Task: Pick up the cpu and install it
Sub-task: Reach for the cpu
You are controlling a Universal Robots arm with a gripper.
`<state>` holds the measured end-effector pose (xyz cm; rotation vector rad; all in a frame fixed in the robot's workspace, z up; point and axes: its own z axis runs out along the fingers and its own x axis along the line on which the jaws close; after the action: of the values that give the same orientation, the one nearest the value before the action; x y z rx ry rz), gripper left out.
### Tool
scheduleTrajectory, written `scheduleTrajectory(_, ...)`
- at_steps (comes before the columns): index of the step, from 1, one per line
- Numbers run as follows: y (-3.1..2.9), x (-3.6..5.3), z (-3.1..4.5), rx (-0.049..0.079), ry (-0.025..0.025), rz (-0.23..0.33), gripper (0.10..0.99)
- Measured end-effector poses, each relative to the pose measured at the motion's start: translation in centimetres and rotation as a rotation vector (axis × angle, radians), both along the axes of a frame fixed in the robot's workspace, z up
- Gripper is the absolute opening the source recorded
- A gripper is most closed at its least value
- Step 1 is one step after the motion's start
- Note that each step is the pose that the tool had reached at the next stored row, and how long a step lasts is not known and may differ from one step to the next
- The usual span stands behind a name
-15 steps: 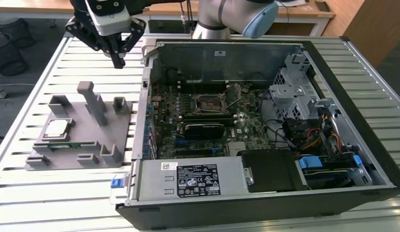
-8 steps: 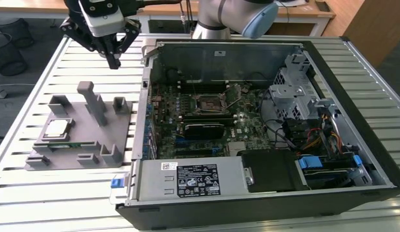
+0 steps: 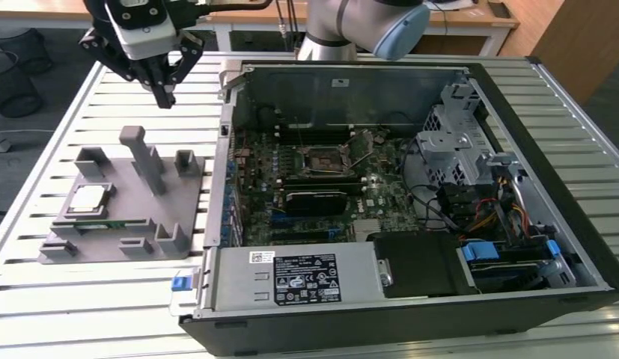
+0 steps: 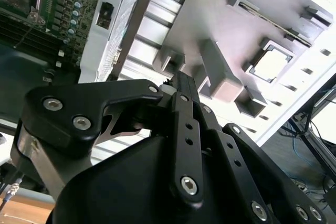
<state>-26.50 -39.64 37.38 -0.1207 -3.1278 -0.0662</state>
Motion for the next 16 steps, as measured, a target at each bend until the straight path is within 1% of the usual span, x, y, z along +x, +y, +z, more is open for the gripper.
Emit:
scheduleTrajectory(2, 0.0, -0.37, -0.05, 0.0, 0.0023, 0.0, 0.106)
scheduleTrajectory(6, 0.0, -1.41, -0.13, 0.0, 0.0046, 0.0, 0.106)
scheduleTrajectory(10, 0.0, -2.23, -0.2, 0.0, 0.0073, 0.0, 0.106)
scheduleTrajectory(16, 0.0, -3.61, -0.31, 0.0, 0.0078, 0.0, 0.106)
